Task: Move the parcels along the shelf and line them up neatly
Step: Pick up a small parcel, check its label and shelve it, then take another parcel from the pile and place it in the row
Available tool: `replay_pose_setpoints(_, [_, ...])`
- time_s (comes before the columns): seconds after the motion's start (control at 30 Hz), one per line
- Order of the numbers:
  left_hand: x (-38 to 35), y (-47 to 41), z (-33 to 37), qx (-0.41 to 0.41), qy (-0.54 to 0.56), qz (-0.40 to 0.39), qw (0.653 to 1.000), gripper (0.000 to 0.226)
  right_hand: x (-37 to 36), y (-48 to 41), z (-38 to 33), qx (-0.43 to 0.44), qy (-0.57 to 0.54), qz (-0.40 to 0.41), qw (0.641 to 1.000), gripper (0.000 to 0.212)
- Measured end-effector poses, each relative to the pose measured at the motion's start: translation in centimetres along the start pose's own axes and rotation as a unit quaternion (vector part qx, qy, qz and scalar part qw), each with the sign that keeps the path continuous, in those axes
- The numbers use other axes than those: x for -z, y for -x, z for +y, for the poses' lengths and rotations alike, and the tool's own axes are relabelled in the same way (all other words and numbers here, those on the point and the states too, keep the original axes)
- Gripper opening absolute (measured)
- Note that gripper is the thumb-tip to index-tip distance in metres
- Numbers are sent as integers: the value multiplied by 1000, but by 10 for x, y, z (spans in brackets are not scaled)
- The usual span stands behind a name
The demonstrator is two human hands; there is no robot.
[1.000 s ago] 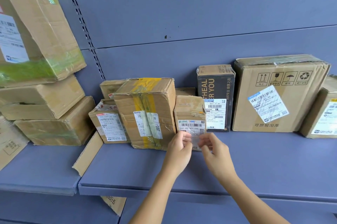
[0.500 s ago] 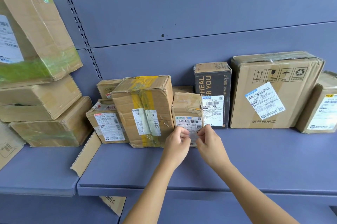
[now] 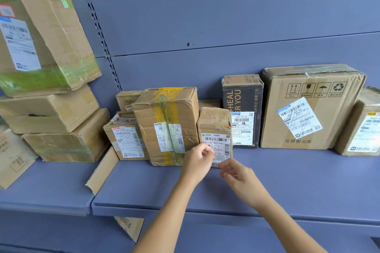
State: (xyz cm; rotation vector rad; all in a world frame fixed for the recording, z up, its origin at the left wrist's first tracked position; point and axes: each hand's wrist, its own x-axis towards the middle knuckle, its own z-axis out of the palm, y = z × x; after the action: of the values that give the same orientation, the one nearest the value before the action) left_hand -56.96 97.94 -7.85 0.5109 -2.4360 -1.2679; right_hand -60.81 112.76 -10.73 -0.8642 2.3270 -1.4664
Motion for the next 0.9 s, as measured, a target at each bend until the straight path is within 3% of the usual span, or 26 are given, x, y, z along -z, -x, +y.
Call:
replay_pose_setpoints(0.3, [2,11,6,18,15,-16,1000,15,10,14,3,7,6,-26,1000,30])
replay_pose_setpoints(0.5, [32,34,4,12,68,66,995,18,-4,11,-19,55,-9,-47,997,36])
replay_pose_setpoints(0.77, [93,66,-23,28,16,184,982,14,-49,17,-61,151,37,-33,987,47])
replay_pose_setpoints(0.9, [135,83,-45,25,-90,181,979,32,-93,19,-96,190,66,-50,978,51])
